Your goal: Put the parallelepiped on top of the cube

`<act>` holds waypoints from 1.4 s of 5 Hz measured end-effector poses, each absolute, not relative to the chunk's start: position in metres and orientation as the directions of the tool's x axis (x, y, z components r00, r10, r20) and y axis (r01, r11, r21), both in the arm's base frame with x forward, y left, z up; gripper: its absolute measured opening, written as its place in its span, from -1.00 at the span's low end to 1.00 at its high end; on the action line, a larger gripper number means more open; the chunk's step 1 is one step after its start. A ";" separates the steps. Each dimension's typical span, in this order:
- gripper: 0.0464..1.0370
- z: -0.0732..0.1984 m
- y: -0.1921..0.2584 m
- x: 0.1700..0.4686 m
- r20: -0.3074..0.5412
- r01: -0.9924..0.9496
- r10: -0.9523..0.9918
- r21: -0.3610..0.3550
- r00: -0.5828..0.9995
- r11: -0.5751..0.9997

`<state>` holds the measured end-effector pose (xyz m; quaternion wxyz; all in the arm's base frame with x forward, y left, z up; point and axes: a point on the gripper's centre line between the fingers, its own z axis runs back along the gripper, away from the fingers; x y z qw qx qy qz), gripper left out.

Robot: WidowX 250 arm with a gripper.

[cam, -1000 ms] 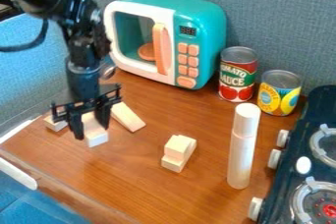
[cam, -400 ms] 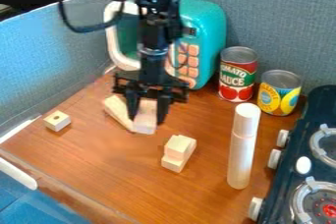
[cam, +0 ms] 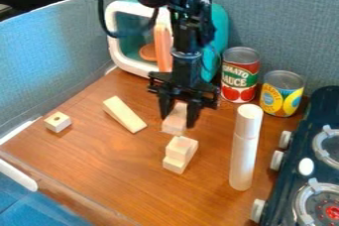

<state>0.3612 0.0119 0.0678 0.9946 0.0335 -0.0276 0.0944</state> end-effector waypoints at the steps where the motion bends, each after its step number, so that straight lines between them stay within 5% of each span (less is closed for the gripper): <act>1: 0.01 0.064 0.008 0.358 0.052 -0.192 0.188 0.065 0.981 0.979; 3: 0.01 0.071 0.003 0.336 0.078 -0.209 0.202 0.084 0.976 0.974; 7: 0.01 0.048 0.006 0.344 0.085 -0.160 0.154 0.081 0.984 0.984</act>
